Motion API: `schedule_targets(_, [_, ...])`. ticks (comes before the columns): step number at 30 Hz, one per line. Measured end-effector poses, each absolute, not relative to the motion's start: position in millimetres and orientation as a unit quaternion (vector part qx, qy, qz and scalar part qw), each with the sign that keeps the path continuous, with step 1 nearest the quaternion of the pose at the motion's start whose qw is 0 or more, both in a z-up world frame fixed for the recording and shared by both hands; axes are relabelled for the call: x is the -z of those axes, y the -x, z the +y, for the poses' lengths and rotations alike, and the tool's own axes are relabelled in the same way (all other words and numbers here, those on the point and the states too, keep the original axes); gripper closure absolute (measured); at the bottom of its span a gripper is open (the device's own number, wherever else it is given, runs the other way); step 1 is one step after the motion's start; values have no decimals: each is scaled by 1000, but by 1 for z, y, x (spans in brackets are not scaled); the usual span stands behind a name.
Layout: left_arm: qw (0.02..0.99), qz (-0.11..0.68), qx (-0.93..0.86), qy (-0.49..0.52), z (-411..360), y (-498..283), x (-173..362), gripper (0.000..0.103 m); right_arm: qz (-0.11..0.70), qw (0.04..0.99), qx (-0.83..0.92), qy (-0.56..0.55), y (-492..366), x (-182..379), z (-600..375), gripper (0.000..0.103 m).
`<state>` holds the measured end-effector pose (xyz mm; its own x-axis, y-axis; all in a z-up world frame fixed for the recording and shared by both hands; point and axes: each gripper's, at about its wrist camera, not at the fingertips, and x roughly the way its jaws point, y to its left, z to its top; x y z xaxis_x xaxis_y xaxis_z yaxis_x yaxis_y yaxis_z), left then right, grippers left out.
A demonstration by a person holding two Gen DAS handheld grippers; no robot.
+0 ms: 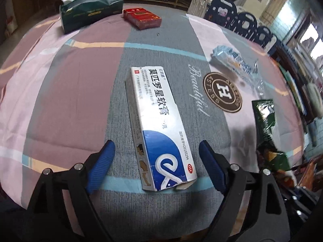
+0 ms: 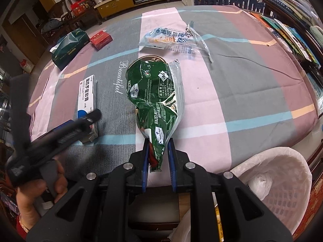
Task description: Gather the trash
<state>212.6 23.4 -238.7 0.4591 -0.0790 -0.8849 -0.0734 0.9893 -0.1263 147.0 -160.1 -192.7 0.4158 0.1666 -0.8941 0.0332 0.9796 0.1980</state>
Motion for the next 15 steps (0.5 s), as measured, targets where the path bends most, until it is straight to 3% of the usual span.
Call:
schedule_targets(3, [852, 522, -2, 41, 15, -214, 241, 18, 536, 838, -39, -92, -146, 192, -163, 85])
schedule_targets(5, [856, 515, -8, 47, 19, -213, 240, 27, 536, 838, -38, -93, -145, 192, -164, 85])
schedule_targets(9, [861, 502, -18, 81, 34, -211, 237, 54, 536, 838, -36, -94, -144, 193, -164, 85])
schedule_targets(15, [862, 492, -16, 121, 48, -209, 236, 62, 512, 852, -42, -99, -138, 174, -169, 85])
